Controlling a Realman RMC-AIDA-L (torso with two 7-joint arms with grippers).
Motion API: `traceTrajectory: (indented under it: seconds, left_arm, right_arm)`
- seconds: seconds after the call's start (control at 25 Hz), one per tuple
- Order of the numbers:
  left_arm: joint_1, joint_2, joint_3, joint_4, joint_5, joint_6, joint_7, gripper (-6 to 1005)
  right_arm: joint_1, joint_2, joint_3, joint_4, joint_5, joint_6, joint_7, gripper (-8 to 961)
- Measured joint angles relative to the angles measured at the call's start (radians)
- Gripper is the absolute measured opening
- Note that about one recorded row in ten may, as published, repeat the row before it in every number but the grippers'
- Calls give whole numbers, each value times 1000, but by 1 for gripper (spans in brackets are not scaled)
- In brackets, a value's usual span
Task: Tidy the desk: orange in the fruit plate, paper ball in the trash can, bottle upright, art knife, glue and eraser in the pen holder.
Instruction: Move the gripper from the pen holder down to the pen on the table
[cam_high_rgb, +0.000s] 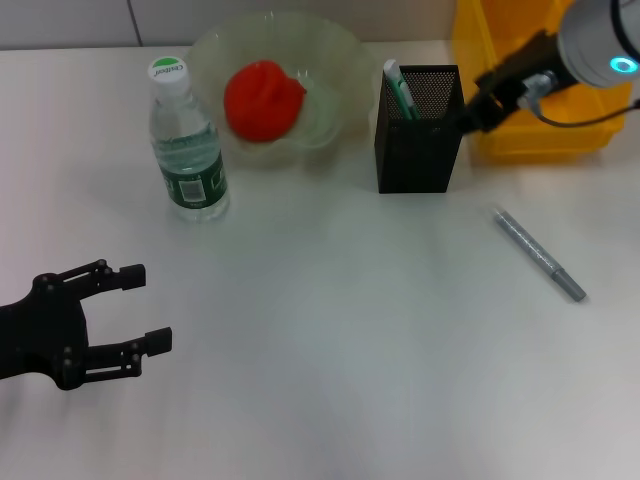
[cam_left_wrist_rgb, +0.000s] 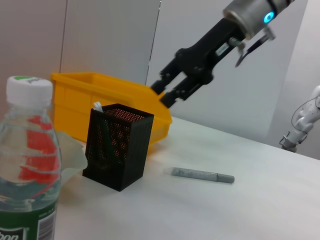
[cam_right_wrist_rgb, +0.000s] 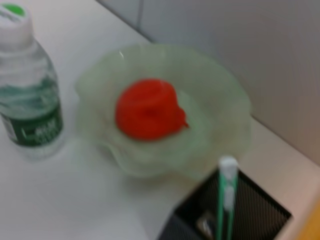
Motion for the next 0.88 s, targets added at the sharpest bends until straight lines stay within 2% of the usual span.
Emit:
traceTrajectory:
  seconds: [0.04, 0.24, 0.28, 0.44, 0.6, 0.88]
  left_arm:
    - [0, 1, 0, 0, 0, 0, 2, 864]
    - [-1, 0, 0, 1, 6, -3, 5, 864]
    - [-2, -1, 0, 1, 11, -4, 5, 864]
    - [-7, -9, 2, 6, 40, -10, 3, 864]
    - [-8, -10, 2, 6, 40, -11, 1, 864]
    - [-15, -13, 2, 3, 40, -14, -3, 864]
  right_arm:
    - [16, 0, 6, -18, -28, -88, 25, 550]
    - [44, 0, 30, 13, -52, -189, 32, 548]
    - [52, 0, 37, 55, -59, -206, 32, 547]
    - [66, 0, 74, 193, -64, -201, 33, 545]
    - [73, 0, 99, 271, -92, -181, 33, 545]
    - [44, 0, 110, 335, -129, -96, 33, 544]
